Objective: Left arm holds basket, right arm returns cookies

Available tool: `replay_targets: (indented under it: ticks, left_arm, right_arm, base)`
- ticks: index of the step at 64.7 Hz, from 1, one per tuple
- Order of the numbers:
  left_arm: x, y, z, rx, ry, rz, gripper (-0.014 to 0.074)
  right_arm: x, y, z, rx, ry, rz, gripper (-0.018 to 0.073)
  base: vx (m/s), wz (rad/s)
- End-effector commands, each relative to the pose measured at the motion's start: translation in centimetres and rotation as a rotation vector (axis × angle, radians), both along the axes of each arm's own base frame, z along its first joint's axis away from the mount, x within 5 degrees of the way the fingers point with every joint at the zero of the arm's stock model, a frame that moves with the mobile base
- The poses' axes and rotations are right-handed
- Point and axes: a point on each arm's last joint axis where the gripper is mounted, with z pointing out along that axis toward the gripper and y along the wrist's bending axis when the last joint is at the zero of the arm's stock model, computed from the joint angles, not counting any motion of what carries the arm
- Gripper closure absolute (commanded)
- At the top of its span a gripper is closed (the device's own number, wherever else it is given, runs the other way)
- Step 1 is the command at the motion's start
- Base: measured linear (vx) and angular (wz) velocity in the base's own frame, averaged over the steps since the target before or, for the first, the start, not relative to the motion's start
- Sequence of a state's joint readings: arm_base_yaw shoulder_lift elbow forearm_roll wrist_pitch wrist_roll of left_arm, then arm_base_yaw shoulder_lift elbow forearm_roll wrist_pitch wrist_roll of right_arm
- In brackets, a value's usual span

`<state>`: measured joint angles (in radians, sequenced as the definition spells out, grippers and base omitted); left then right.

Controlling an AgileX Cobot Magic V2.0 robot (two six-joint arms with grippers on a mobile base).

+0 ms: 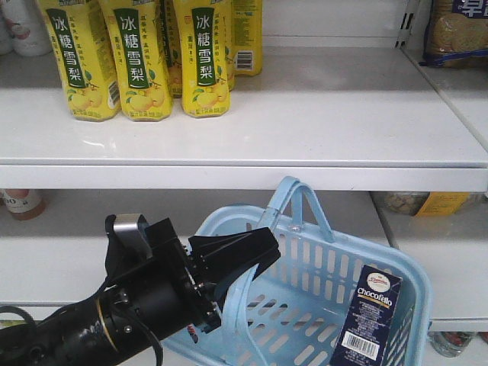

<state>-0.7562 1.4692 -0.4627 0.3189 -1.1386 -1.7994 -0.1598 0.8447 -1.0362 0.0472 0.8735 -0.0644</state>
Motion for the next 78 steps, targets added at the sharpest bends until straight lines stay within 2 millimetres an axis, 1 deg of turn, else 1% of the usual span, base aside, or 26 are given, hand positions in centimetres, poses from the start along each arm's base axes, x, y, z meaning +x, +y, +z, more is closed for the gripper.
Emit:
replay_targets:
  ticks: [1, 13, 28, 45, 57, 62, 67, 78]
  left_arm:
    - [1.4, 2.2, 4.2, -0.329, -0.122, 0.187, 0.0596]
    - [1.4, 2.2, 4.2, -0.329, -0.122, 0.187, 0.0596]
    - [1.4, 2.2, 4.2, -0.329, -0.122, 0.187, 0.0596]
    - [1.4, 2.2, 4.2, -0.329, -0.122, 0.187, 0.0596]
    - [1.4, 2.2, 4.2, -0.329, -0.122, 0.187, 0.0596]
    - [1.4, 2.2, 4.2, -0.329, -0.122, 0.187, 0.0596]
    - [1.4, 2.2, 4.2, -0.329, -0.122, 0.187, 0.0596]
    - [1.4, 2.2, 4.2, -0.329, -0.122, 0.187, 0.0596]
  right_arm:
    - [0.2, 0.0, 1.8, -0.023, -0.127, 0.001, 0.0024]
    - [0.4, 0.0, 2.1, -0.008, -0.165, -0.008, 0.0024]
    - [0.4, 0.2, 2.0, 0.085, -0.167, -0.033, 0.0024]
    - [0.5, 1.3, 2.2, 0.245, -0.191, 0.014, 0.0024]
    - [0.6, 1.8, 2.3, 0.266, -0.196, 0.070, 0.0024]
    - [1.1, 1.8, 2.1, 0.273, -0.184, 0.084, 0.0024]
    - [2.1, 2.1, 1.7, 0.251, -0.167, 0.115, 0.0024]
    - [4.3, 3.9, 0.7, 0.237, -0.129, 0.211, 0.0024]
  base:
    - [0.00, 0.00]
    - [0.00, 0.00]
    - [0.00, 0.00]
    - [0.00, 0.00]
    - [0.00, 0.00]
    - [0.00, 0.00]
    - [0.00, 0.00]
    - [0.00, 0.00]
